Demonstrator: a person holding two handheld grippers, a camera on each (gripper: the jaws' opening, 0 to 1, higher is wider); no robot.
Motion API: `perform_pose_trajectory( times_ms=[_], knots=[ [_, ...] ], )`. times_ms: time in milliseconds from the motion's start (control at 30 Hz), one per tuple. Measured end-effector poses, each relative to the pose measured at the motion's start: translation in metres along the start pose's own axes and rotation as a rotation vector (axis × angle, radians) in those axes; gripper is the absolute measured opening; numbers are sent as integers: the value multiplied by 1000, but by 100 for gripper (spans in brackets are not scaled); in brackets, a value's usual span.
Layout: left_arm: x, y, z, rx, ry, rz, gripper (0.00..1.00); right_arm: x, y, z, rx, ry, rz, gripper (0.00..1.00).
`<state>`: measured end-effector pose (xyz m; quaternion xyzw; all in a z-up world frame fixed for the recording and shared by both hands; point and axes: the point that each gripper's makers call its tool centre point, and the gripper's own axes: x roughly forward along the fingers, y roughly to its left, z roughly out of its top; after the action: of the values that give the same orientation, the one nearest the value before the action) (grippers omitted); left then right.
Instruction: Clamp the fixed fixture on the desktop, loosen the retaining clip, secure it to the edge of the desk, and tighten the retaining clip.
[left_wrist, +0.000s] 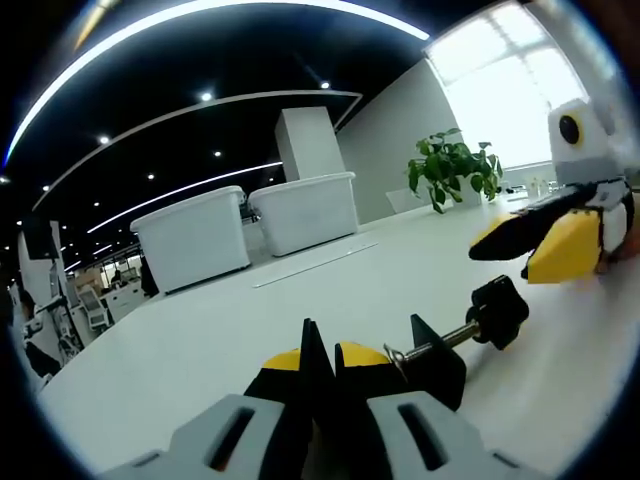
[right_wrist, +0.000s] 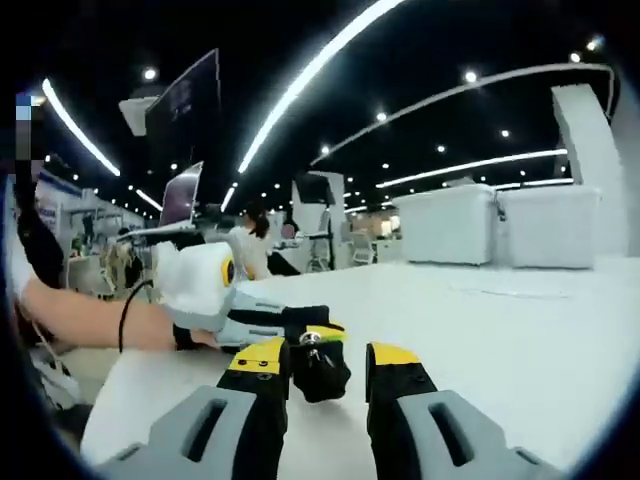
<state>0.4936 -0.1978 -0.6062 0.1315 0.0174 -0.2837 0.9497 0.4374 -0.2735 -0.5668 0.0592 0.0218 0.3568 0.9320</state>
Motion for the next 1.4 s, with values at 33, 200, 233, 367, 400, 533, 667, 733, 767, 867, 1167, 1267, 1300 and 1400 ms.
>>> perform_pose_trajectory(
  times_ms=[33, 200, 233, 367, 400, 533, 667, 733, 767, 867, 1167, 1267, 1300, 1400],
  knots=[
    [0, 0, 0, 1, 0, 0, 9, 0, -5, -2, 40, 9, -14, 30],
    [0, 0, 0, 2, 0, 0, 9, 4, -13, -2, 141, 19, 0, 28],
    [0, 0, 0, 2, 0, 0, 9, 5, -11, -5, 140, 34, 3, 28],
    [1, 0, 0, 2, -1, 0, 9, 8, -3, -18, 102, 96, 10, 26],
    [1, 0, 0, 2, -1, 1, 9, 7, -1, -18, 100, 97, 13, 26],
    [1, 0, 0, 2, -1, 1, 9, 6, 6, -20, 80, 99, 29, 25],
    [1, 0, 0, 1, -1, 2, 9, 9, -1, -18, 94, 101, 27, 24],
    [1, 0, 0, 1, -1, 2, 9, 8, 6, -18, 84, 99, 37, 20],
    [1, 0, 0, 2, -1, 3, 9, 8, 6, -18, 67, 100, 32, 20],
    [1, 0, 0, 0, 0, 4, 9, 6, 9, -20, 66, 99, 30, 20],
    [1, 1, 0, -4, 3, 7, 9, 6, 16, -20, -39, 83, 27, 20],
    [1, 1, 0, -5, 3, 7, 9, 7, 15, -19, -90, 78, 25, 20],
    [1, 1, 0, -5, 3, 7, 9, 7, 15, -19, -102, 76, 24, 20],
    [1, 1, 0, -6, 3, 8, 9, 7, 15, -17, -189, 69, 18, 20]
  ],
)
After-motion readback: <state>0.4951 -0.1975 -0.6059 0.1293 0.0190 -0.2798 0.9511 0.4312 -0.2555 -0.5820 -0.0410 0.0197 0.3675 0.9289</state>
